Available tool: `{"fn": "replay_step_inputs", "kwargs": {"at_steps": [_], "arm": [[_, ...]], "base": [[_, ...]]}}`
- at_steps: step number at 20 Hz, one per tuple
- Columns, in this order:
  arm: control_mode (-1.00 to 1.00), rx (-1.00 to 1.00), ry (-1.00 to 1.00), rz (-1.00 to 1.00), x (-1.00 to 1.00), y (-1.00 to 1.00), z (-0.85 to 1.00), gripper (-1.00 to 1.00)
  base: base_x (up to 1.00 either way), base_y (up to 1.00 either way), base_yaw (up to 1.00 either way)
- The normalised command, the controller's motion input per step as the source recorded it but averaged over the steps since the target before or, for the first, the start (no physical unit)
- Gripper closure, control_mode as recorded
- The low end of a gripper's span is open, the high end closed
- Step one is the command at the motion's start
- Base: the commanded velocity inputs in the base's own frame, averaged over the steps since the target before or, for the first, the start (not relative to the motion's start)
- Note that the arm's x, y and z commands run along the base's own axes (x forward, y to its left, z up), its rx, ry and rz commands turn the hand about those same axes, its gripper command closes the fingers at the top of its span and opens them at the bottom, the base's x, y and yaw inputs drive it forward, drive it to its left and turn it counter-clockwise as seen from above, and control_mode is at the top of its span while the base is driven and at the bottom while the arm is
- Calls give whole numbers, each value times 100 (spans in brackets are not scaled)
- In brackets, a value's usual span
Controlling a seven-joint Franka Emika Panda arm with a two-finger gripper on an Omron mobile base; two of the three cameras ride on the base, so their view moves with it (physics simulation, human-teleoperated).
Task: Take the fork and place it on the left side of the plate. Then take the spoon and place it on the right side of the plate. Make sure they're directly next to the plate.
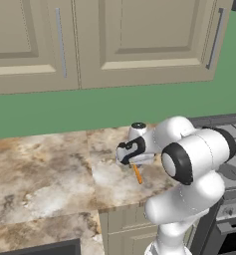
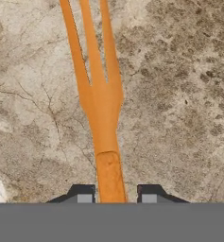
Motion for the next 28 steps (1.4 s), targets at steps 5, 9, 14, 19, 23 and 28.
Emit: {"fn": "replay_step_inputs", "kwargs": {"at_steps": [5, 9, 14, 19, 23, 28], "arm": [[-100, 6, 2, 5, -17, -4, 22, 100], [-100, 1, 0, 18, -27, 0, 46, 100], [-100, 0, 0, 15, -41, -1, 60, 100], [-100, 0, -1, 9, -52, -7, 52, 100], [-100, 0, -2, 0, -48, -3, 37, 100], [-100, 0, -4, 0, -36, 0, 26, 100]], "base": [[0, 0, 0], [0, 0, 0], [0, 0, 0], [0, 0, 0], [0, 0, 0], [0, 0, 0]]}}
